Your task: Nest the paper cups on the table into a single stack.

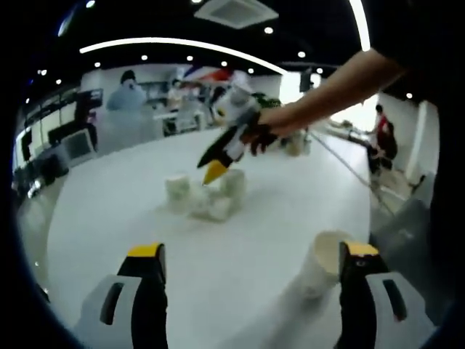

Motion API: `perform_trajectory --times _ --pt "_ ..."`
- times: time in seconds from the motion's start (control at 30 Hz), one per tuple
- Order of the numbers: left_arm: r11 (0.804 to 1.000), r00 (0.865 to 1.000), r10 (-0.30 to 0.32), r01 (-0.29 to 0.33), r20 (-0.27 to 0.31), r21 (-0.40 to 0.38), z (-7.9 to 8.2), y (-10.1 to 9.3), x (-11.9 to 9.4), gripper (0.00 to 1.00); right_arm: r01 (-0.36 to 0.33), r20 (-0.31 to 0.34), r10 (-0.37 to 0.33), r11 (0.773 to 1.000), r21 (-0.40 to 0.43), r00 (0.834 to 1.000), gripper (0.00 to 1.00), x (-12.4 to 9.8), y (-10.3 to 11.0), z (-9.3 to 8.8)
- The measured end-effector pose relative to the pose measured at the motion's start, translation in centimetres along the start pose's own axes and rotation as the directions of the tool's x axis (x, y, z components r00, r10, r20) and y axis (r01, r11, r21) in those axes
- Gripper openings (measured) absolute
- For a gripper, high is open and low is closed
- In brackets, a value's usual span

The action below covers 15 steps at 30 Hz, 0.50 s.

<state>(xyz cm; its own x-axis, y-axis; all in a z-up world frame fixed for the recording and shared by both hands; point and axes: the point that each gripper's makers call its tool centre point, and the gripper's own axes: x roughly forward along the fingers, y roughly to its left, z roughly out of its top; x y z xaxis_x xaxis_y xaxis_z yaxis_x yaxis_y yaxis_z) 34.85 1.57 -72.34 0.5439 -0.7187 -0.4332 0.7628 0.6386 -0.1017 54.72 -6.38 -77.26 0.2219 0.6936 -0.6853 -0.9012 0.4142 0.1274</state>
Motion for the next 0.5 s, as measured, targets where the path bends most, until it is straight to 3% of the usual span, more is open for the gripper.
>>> perform_trajectory --times 0.5 --pt "1.000 1.000 -0.003 0.003 0.008 -0.030 -0.1 -0.1 0.2 0.99 -0.075 -0.035 0.076 0.997 0.031 0.997 0.43 1.1 1.6 -0.5"
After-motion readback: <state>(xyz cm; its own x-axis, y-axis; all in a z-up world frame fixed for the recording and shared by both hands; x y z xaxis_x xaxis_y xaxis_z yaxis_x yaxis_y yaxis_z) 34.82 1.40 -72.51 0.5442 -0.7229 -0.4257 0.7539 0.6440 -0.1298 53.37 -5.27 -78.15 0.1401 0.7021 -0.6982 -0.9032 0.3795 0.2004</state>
